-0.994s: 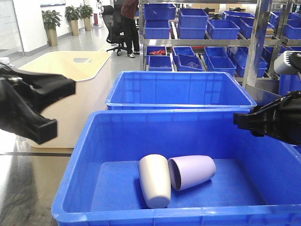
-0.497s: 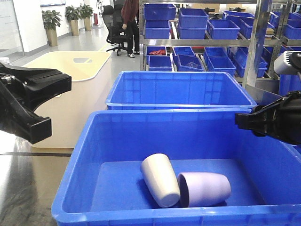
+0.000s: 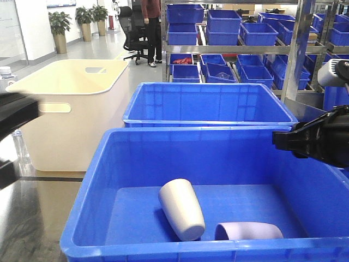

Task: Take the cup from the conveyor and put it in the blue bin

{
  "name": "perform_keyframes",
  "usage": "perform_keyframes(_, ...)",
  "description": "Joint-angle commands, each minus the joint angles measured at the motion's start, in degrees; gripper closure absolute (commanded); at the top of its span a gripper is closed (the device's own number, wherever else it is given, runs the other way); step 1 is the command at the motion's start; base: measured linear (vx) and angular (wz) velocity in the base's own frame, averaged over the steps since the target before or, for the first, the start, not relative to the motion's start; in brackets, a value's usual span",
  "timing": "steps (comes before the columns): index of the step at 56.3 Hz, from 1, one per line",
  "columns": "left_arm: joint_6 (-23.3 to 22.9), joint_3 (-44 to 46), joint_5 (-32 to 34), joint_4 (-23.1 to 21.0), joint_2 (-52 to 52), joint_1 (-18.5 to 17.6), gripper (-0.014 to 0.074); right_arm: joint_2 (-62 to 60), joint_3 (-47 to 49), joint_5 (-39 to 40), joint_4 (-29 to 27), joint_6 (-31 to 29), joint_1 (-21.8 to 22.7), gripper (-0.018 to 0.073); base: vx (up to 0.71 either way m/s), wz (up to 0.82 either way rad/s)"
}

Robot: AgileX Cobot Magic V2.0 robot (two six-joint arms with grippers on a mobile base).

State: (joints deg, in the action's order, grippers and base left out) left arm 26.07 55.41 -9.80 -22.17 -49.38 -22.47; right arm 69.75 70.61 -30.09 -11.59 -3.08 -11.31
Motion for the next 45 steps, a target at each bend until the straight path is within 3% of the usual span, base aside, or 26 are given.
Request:
perform_keyframes(1, -10.73, -6.50, 10.95, 10.09, 7.39, -0.08, 0.0461, -1.33, 1.89, 4.41, -0.18, -0.03, 0.13, 0.0157, 0.00, 0.00)
perform_keyframes(6, -16.09, -16.38, 17.48, 15.56, 14.79, 0.20, 0.0461, -1.33, 1.89, 4.41, -0.18, -0.03, 0.13, 0.0157, 0.00, 0.00)
perform_keyframes(14, -19.04, -29.73, 20.11, 15.93, 26.23, 3.72, 0.0464, -1.33, 1.89, 4.41, -0.18, -0.03, 0.13, 0.0157, 0.00, 0.00)
perform_keyframes(25, -19.66, -43.73, 14.09, 16.09, 41.24, 13.08, 0.0550, -1.33, 1.89, 4.41, -0.18, -0.03, 0.13, 0.0157, 0.00, 0.00)
perform_keyframes(32, -23.85, -50.39, 9.80, 16.95, 48.40, 18.24, 0.0605, -1.33, 1.89, 4.41, -0.18, -0.03, 0.13, 0.0157, 0.00, 0.00)
perform_keyframes(41, -30.64, -57.88, 8.88, 18.27, 50.60, 21.47, 0.0604, -1.33, 1.89, 4.40, -0.18, -0.03, 0.13, 0.0157, 0.00, 0.00)
perform_keyframes(45, -31.45, -57.71, 3.87, 18.88, 50.75, 21.60, 0.0604, -1.33, 1.89, 4.40, -0.18, -0.03, 0.13, 0.0157, 0.00, 0.00)
